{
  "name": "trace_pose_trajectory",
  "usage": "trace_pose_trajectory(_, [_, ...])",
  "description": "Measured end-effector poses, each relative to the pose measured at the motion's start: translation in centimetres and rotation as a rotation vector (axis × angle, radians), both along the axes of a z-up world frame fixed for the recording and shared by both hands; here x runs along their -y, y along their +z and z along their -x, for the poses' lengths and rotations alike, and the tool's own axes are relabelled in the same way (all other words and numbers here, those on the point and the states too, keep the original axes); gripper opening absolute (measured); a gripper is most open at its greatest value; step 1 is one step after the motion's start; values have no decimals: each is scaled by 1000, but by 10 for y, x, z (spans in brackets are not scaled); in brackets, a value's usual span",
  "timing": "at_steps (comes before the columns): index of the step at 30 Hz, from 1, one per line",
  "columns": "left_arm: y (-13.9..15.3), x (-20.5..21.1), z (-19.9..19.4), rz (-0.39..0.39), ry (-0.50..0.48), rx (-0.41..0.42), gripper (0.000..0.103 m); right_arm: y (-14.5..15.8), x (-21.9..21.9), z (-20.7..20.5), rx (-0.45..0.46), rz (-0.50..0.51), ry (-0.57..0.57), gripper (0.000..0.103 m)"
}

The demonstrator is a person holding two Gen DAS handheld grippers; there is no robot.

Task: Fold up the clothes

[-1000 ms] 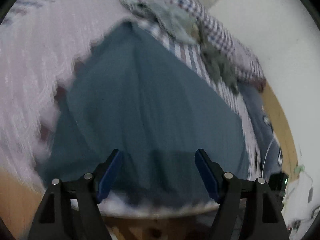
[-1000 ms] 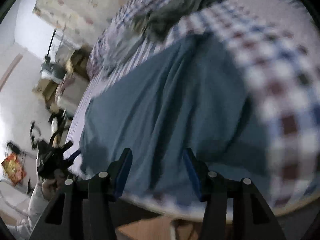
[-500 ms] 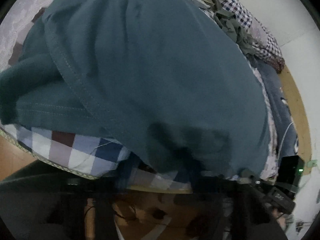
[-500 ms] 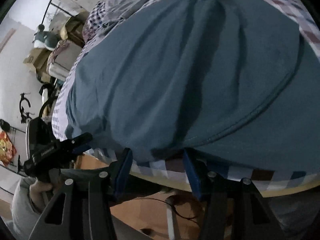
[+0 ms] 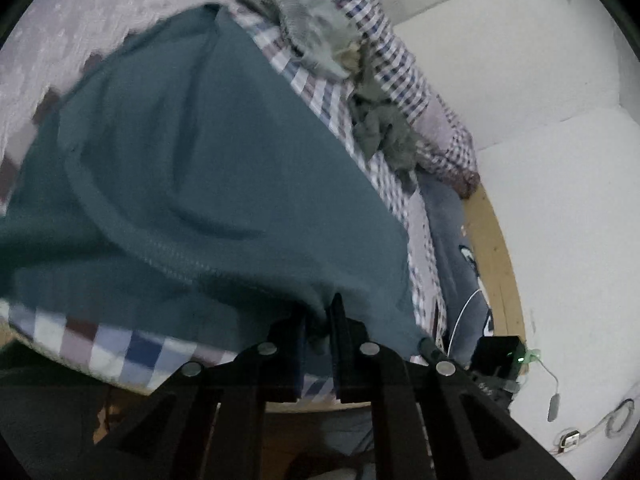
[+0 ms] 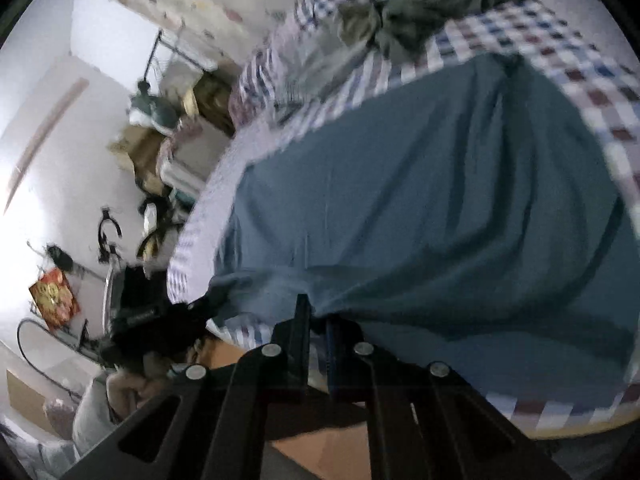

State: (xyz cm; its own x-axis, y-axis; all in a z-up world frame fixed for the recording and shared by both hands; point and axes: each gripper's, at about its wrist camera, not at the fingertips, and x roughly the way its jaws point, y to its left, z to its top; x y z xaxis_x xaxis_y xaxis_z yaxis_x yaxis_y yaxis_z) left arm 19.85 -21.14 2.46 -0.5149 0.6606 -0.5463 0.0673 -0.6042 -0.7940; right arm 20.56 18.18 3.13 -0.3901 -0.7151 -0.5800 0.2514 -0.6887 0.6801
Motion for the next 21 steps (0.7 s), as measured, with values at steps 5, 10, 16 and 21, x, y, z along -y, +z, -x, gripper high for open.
trace_pose_trajectory(5, [-23,-5,15,75,-14,68,10,-13,1,6,24,-19,-5,5])
trace_pose_trajectory(10, [-57,-4,-2,133,-11,210,13,-40,7,0,97,-169,27,8])
trace_pose_trajectory(16, [-52,20,-32,139,158,214,55,-46,4,-13,123,-261,3,18])
trace_pose_trajectory(21, [-67,43,-61,68,333,277,55,-59,-40,-32,210,-177,-172,36])
